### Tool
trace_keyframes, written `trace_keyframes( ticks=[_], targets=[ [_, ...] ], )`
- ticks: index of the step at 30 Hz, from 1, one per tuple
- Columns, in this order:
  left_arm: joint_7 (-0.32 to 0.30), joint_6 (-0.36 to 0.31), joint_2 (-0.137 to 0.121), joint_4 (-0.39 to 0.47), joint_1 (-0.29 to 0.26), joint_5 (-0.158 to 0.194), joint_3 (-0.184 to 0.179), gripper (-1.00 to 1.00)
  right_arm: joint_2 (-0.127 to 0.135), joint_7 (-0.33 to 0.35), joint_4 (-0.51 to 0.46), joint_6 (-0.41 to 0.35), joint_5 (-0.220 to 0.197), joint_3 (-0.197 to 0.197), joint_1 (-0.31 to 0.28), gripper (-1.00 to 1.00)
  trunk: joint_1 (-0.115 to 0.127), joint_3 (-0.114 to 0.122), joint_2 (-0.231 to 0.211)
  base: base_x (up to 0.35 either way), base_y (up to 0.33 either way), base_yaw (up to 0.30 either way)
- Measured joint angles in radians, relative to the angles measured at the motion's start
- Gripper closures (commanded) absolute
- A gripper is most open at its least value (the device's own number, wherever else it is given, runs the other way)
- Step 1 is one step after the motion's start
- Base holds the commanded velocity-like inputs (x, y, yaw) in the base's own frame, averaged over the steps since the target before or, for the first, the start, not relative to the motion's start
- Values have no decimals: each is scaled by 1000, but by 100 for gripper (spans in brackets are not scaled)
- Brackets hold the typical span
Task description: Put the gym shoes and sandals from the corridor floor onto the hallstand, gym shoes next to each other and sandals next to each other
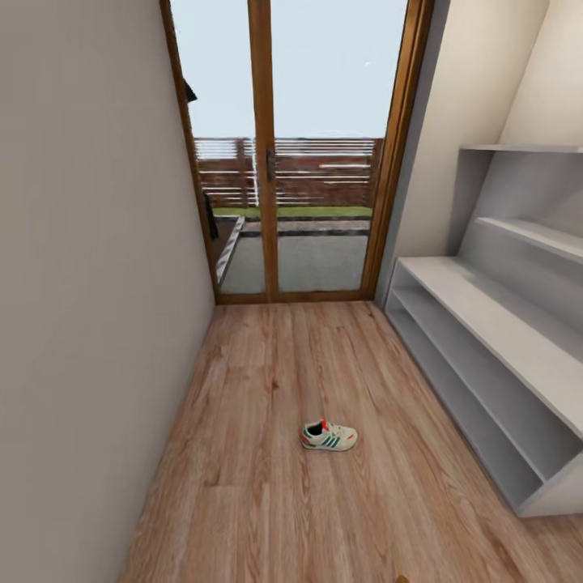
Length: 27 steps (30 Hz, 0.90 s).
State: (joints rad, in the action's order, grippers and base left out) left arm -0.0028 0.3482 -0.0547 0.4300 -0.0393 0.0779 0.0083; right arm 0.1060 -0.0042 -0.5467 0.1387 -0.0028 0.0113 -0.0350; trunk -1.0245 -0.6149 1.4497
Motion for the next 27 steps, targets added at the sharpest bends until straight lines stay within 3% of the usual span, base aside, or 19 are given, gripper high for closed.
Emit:
trace_keyframes(
  ticks=[5,14,27],
  targets=[
    [0,0,1,0,0,0,0,-100,0,0,0,0,0,0,0,-100,0,0,0,245,123,0],
    [0,0,1,0,0,0,0,-100,0,0,-1,0,0,0,0,-100,-1,0,0,39,44,0],
    [0,-1,1,0,0,0,0,-100,0,0,0,0,0,0,0,-100,0,0,0,86,251,0]
  ],
)
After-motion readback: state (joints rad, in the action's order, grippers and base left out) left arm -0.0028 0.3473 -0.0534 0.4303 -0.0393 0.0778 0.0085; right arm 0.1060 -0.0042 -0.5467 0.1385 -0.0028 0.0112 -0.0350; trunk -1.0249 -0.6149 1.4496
